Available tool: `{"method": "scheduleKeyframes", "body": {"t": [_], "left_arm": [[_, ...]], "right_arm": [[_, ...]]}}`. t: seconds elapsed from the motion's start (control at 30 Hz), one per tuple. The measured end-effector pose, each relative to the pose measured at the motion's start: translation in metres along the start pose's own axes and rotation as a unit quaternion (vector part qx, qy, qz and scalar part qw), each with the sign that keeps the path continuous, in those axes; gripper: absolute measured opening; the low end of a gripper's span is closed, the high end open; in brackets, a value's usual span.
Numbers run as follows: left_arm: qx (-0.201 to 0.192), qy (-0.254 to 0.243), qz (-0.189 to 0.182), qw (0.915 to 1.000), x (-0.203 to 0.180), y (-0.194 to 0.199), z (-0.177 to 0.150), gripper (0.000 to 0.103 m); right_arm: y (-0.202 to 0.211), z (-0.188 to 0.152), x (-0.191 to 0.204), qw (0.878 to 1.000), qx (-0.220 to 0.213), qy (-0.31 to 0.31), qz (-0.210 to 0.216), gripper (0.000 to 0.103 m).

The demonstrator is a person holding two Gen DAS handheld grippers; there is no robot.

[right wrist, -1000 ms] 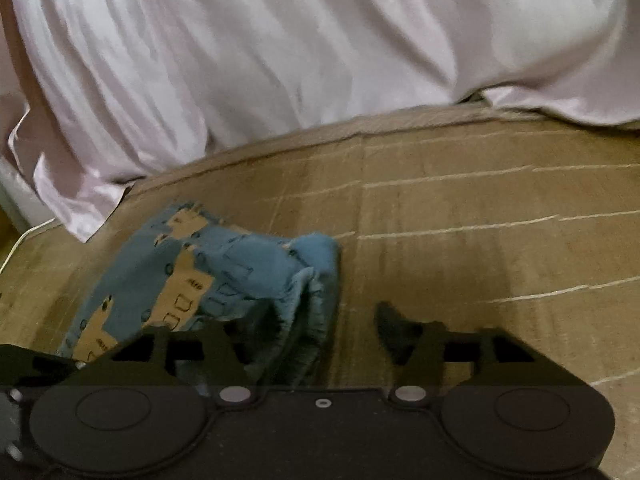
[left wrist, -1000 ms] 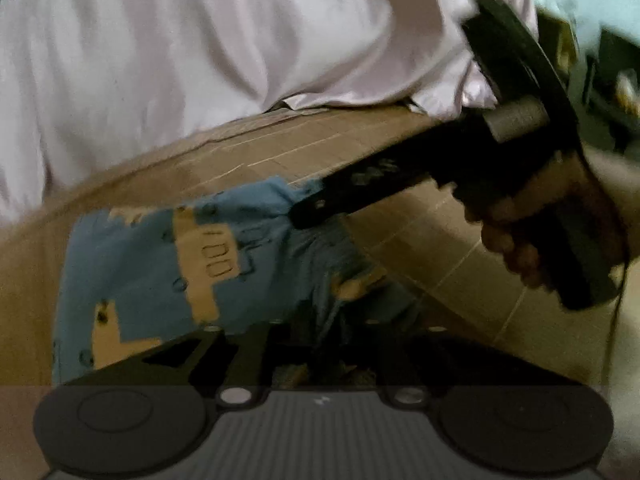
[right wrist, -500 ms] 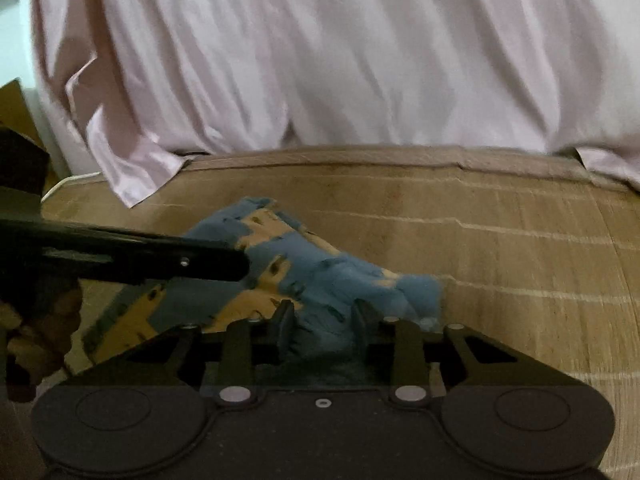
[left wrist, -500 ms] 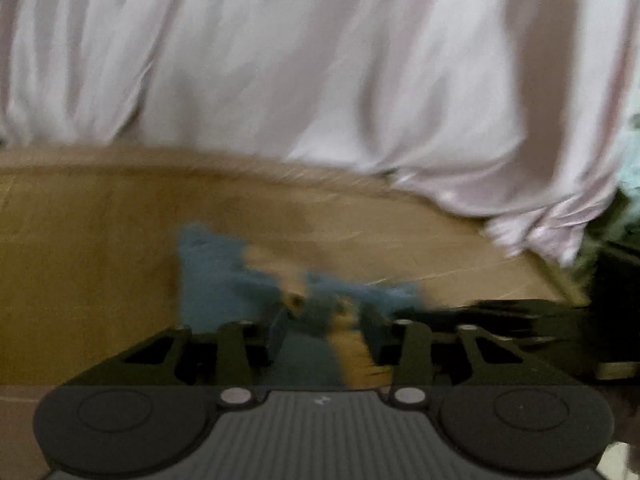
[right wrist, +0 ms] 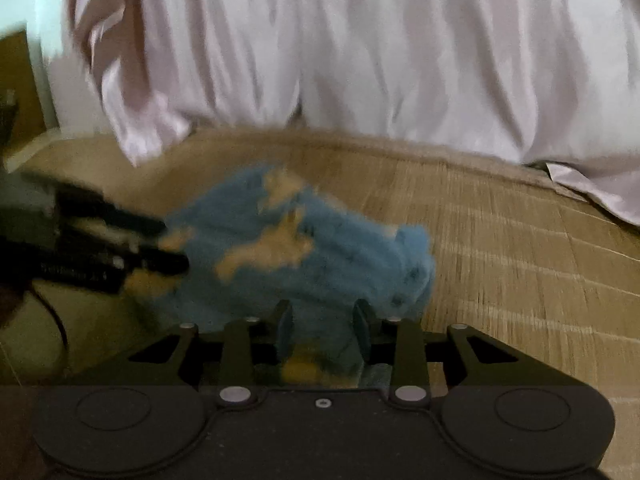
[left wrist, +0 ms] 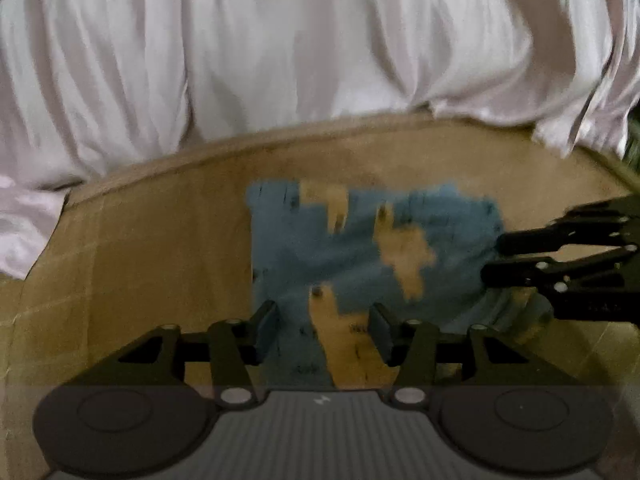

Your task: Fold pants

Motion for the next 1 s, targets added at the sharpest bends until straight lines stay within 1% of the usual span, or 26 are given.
{"method": "scheduleKeyframes", "body": {"t": [0.03,0.07,0.1,0.2,0.33,0.4,0.43,0.47,0.5,0.57,0.7,0.73,0.77,0.87,0.93,1.0], "left_arm": [[0.005,-0.004,0.004,1.0000,0.001,-0.001,-0.006,0.056],[0.006,-0.007,0.007,0.9999,0.001,-0.001,-0.009,0.056],[0.002,-0.007,0.008,0.9999,0.002,0.000,-0.010,0.057],[0.002,0.006,0.009,0.9999,0.004,0.001,-0.010,0.061],[0.012,0.012,0.012,0.9998,0.005,0.006,-0.014,0.068],[0.021,0.028,0.006,0.9994,0.006,0.009,-0.018,0.068],[0.025,0.038,0.004,0.9989,0.008,0.010,-0.020,0.069],[0.030,0.046,0.005,0.9985,0.010,0.009,-0.021,0.072],[0.034,0.050,0.007,0.9982,0.012,0.009,-0.022,0.075],[0.038,0.051,0.011,0.9979,0.015,0.011,-0.022,0.079],[0.043,0.052,0.020,0.9975,0.020,0.014,-0.022,0.084],[0.044,0.052,0.021,0.9974,0.022,0.016,-0.023,0.084],[0.046,0.052,0.023,0.9973,0.023,0.017,-0.024,0.086],[0.052,0.049,0.030,0.9970,0.027,0.022,-0.024,0.091],[0.053,0.050,0.036,0.9967,0.031,0.026,-0.023,0.095],[0.051,0.052,0.042,0.9964,0.035,0.030,-0.021,0.102]], "right_arm": [[0.003,-0.005,0.002,1.000,-0.004,0.020,-0.009,0.037],[0.005,-0.009,0.005,0.999,-0.004,0.037,-0.018,0.041],[0.007,-0.012,0.005,0.999,0.003,0.042,-0.023,0.043],[0.012,-0.014,-0.002,1.000,0.011,0.009,-0.023,0.045],[0.019,0.004,-0.004,0.999,-0.015,0.010,-0.043,0.046],[0.019,0.011,0.000,0.999,-0.022,0.010,-0.042,0.051],[0.019,0.014,0.000,0.999,-0.024,0.009,-0.042,0.057],[0.018,0.015,0.002,0.999,-0.026,0.008,-0.040,0.062],[0.017,0.015,0.003,0.999,-0.026,0.007,-0.039,0.065],[0.013,0.012,0.006,0.999,-0.020,0.008,-0.036,0.068],[0.004,-0.006,0.008,0.998,0.018,0.035,-0.049,0.070],[0.005,-0.009,0.008,0.998,0.020,0.034,-0.049,0.074],[0.007,-0.009,0.007,0.998,0.019,0.030,-0.050,0.081],[0.013,-0.003,-0.002,0.999,0.007,0.012,-0.052,0.096],[0.014,0.003,-0.011,0.999,-0.003,-0.003,-0.053,0.101],[0.013,0.010,-0.022,0.998,-0.011,-0.024,-0.051,0.102]]}}
Point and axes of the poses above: each gripper's, at about its wrist camera, not at the fingertips, and y roughly against the way its jaws point, x to its left, z to its top, the point moved 10 cm from there along -y, roughly the way its jaws point, and after that the axes turned 8 degrees about -x, right-handed, at the moved point
